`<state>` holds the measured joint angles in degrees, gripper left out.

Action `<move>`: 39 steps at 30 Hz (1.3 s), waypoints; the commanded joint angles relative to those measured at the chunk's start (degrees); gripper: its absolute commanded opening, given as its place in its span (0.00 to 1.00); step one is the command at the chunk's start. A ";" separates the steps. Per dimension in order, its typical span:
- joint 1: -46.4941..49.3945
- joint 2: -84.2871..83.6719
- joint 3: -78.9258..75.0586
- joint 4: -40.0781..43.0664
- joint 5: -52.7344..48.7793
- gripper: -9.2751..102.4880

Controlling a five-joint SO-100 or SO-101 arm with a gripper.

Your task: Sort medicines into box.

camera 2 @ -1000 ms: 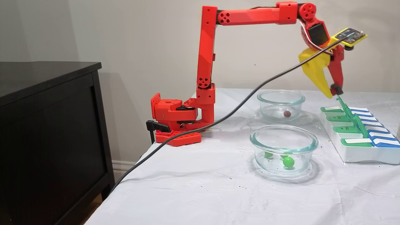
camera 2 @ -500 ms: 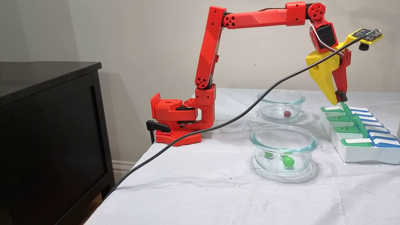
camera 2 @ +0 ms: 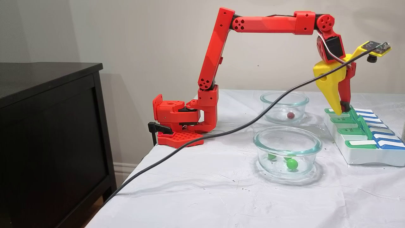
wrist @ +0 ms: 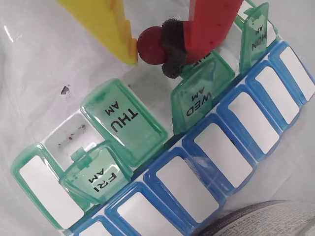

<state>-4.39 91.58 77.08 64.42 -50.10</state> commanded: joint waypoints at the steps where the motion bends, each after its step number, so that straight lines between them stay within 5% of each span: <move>1: -1.67 1.76 -1.93 -3.34 0.00 0.08; 10: -0.97 -0.18 -2.11 -6.94 -2.81 0.08; 15: -1.14 0.79 -0.70 -6.68 -3.43 0.19; 27: -2.02 5.01 1.41 -4.57 -2.55 0.23; 32: -4.04 13.01 4.31 -1.41 5.54 0.08; 39: -11.43 28.56 10.20 5.19 19.07 0.08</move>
<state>-11.51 105.56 86.75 67.15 -35.68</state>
